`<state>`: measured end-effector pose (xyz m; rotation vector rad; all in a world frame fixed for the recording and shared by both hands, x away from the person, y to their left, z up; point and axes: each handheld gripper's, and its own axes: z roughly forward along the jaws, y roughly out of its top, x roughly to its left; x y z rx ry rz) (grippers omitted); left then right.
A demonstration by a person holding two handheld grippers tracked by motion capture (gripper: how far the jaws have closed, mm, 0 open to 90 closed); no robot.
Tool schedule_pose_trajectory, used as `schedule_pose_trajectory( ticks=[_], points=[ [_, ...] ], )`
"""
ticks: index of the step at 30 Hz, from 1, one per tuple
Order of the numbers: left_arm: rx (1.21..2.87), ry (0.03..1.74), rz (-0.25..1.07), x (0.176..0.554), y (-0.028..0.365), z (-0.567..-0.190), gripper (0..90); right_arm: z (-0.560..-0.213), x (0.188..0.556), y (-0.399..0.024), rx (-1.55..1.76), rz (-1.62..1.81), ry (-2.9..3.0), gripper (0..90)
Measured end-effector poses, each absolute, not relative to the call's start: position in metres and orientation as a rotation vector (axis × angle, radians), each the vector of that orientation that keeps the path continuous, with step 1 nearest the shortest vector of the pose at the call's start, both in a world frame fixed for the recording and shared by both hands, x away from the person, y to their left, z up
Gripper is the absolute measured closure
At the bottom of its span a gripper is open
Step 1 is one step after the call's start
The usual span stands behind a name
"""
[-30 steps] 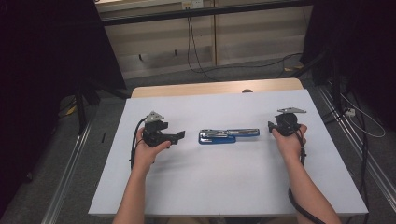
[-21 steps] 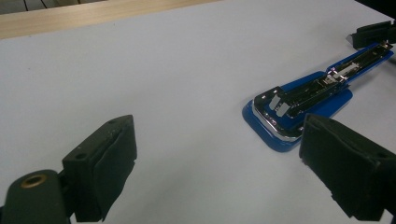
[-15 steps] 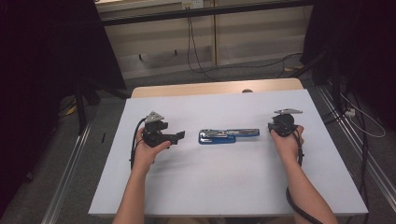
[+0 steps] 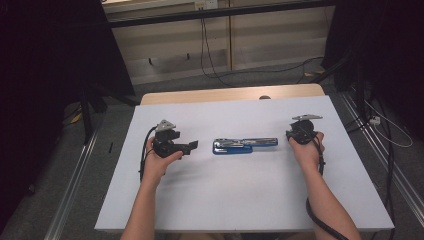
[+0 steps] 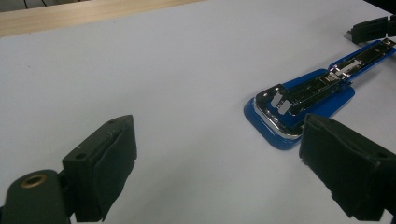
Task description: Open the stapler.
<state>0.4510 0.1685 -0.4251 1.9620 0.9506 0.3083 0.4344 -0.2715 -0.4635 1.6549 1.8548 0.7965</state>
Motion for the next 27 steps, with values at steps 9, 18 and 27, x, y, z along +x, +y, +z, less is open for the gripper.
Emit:
schedule_pose_trajectory(
  ticks=[9, 18, 27],
  points=[
    [1.959, 0.943, 0.313, 0.45, 0.169, -0.424, 11.4, -0.455, 0.434, -0.28, 1.637, 0.872, 1.896, 79.1],
    [1.975, 0.94, 0.322, 0.446, 0.173, -0.42, 11.1, -0.424, 0.43, -0.268, 1.46, 1.029, 2.015, 79.2],
    [1.983, 0.935, 0.33, 0.441, 0.175, -0.419, 11.0, -0.412, 0.434, -0.25, 1.345, 1.129, 2.104, 79.1]
  ],
)
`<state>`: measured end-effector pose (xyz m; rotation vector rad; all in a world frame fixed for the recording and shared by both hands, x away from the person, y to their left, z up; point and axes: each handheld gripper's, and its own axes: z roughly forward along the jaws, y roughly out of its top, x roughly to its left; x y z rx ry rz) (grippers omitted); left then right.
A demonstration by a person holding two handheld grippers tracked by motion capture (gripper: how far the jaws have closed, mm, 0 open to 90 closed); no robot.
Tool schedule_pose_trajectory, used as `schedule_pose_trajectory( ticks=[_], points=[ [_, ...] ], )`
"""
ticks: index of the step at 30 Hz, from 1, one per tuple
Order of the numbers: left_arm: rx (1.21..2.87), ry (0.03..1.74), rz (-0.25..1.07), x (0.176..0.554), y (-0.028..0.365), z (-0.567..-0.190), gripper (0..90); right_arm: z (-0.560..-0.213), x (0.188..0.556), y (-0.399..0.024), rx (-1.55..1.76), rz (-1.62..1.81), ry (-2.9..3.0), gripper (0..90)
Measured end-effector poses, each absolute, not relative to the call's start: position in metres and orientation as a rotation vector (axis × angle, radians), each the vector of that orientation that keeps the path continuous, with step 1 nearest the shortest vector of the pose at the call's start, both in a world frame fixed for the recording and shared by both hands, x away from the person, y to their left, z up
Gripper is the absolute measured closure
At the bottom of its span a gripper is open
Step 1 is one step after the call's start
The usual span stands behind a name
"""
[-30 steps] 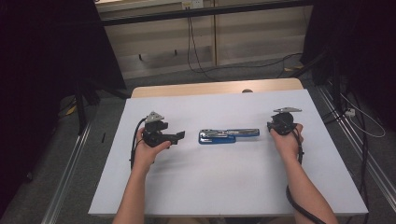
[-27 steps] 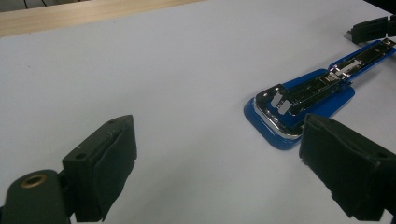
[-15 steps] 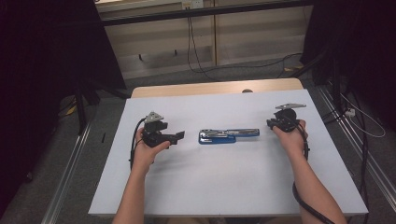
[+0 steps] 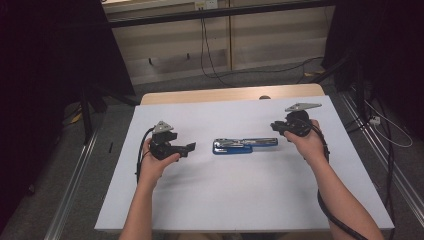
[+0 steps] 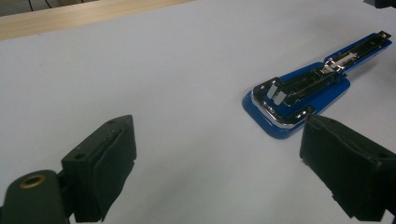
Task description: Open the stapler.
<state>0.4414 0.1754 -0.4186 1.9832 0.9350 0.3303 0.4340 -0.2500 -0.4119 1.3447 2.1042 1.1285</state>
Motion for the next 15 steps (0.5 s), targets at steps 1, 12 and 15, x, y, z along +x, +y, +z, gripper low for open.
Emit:
schedule_pose_trajectory(
  ticks=[1, 12, 15],
  points=[
    [1.985, 0.936, 0.334, 0.441, 0.176, -0.419, 11.0, -0.412, 0.434, -0.248, 1.336, 1.132, 2.114, 79.2],
    [2.005, 0.931, 0.339, 0.443, 0.174, -0.421, 10.6, -0.404, 0.439, -0.227, 1.193, 1.156, 2.225, 79.1],
    [1.995, 0.928, 0.335, 0.443, 0.173, -0.421, 10.7, -0.401, 0.441, -0.222, 1.155, 1.172, 2.249, 79.1]
  ],
)
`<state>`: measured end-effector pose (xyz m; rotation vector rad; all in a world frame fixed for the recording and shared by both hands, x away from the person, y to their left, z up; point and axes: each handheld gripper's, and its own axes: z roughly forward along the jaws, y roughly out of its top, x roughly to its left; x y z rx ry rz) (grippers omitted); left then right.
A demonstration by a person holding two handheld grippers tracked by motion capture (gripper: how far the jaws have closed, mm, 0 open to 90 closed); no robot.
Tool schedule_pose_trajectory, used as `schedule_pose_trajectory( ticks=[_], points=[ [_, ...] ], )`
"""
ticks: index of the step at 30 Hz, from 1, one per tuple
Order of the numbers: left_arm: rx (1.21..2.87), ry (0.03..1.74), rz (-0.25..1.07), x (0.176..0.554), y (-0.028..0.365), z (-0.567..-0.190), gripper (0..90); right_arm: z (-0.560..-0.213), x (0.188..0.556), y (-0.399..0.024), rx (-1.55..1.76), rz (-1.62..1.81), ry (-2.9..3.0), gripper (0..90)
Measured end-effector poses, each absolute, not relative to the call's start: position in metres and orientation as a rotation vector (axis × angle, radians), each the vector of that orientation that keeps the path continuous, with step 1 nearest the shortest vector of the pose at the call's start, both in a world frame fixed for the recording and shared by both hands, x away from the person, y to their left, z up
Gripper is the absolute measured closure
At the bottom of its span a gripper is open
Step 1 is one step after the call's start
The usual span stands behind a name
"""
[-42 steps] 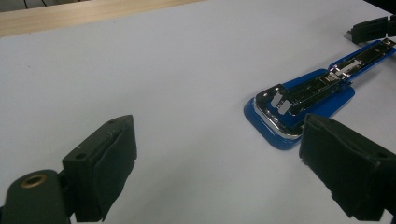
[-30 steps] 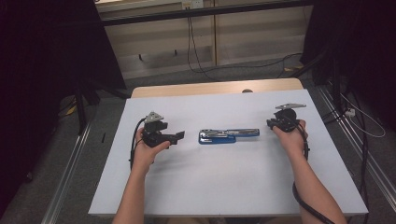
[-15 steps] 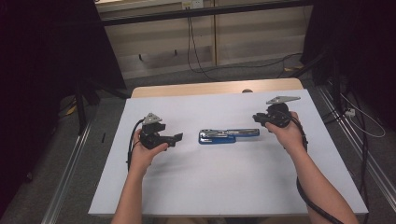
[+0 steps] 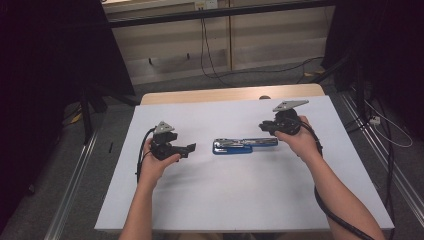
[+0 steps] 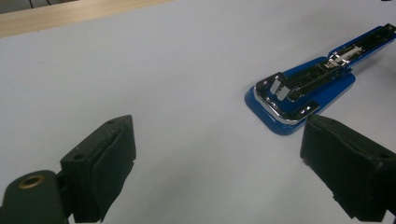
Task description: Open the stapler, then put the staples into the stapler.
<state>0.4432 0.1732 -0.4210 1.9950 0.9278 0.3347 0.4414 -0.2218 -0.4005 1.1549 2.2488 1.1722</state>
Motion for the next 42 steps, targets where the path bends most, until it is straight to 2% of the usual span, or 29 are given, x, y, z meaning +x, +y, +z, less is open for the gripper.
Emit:
schedule_pose_trajectory(
  ticks=[42],
  points=[
    [1.989, 0.939, 0.313, 0.448, 0.173, -0.424, 9.9, -0.391, 0.451, -0.191, 0.938, 1.24, 2.401, 79.2]
  ],
)
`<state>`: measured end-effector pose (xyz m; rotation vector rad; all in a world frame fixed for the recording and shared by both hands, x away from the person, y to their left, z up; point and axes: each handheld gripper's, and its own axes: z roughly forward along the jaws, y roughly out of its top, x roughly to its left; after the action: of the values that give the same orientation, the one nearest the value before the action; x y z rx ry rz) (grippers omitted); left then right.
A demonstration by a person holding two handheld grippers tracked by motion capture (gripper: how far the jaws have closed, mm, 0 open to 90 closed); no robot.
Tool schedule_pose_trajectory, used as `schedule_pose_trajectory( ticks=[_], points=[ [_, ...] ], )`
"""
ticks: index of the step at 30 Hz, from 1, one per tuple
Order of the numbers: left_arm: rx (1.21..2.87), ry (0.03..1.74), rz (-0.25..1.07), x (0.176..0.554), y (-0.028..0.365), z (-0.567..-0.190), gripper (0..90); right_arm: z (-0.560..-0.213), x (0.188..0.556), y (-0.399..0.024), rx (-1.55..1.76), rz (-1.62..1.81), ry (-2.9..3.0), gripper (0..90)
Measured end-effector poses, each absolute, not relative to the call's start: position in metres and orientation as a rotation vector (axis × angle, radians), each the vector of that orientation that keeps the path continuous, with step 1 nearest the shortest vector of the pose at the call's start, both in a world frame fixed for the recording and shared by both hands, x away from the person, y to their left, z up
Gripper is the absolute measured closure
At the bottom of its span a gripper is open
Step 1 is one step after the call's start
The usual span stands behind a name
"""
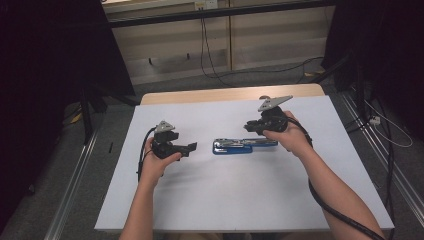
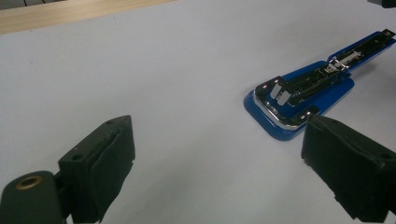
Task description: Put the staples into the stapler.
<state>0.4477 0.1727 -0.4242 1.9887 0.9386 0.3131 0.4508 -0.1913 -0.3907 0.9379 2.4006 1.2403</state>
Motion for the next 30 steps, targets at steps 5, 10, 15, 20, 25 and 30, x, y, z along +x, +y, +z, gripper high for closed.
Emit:
schedule_pose_trajectory(
  ticks=[5, 10, 15, 20, 25, 30],
  points=[
    [1.981, 0.942, 0.302, 0.448, 0.174, -0.424, 9.9, -0.392, 0.453, -0.191, 0.925, 1.258, 2.419, 79.1],
    [1.99, 0.947, 0.317, 0.446, 0.174, -0.422, 9.6, -0.393, 0.455, -0.188, 0.905, 1.278, 2.438, 79.1],
    [1.981, 0.95, 0.285, 0.446, 0.172, -0.424, 9.5, -0.393, 0.458, -0.183, 0.871, 1.296, 2.462, 79.1],
    [1.989, 0.951, 0.297, 0.447, 0.171, -0.424, 9.0, -0.391, 0.46, -0.178, 0.825, 1.31, 2.486, 79.1],
    [1.986, 0.943, 0.3, 0.446, 0.17, -0.423, 9.0, -0.391, 0.463, -0.174, 0.807, 1.315, 2.497, 79.1],
    [1.985, 0.945, 0.3, 0.444, 0.171, -0.422, 9.0, -0.389, 0.467, -0.166, 0.765, 1.314, 2.53, 79.1]
  ],
)
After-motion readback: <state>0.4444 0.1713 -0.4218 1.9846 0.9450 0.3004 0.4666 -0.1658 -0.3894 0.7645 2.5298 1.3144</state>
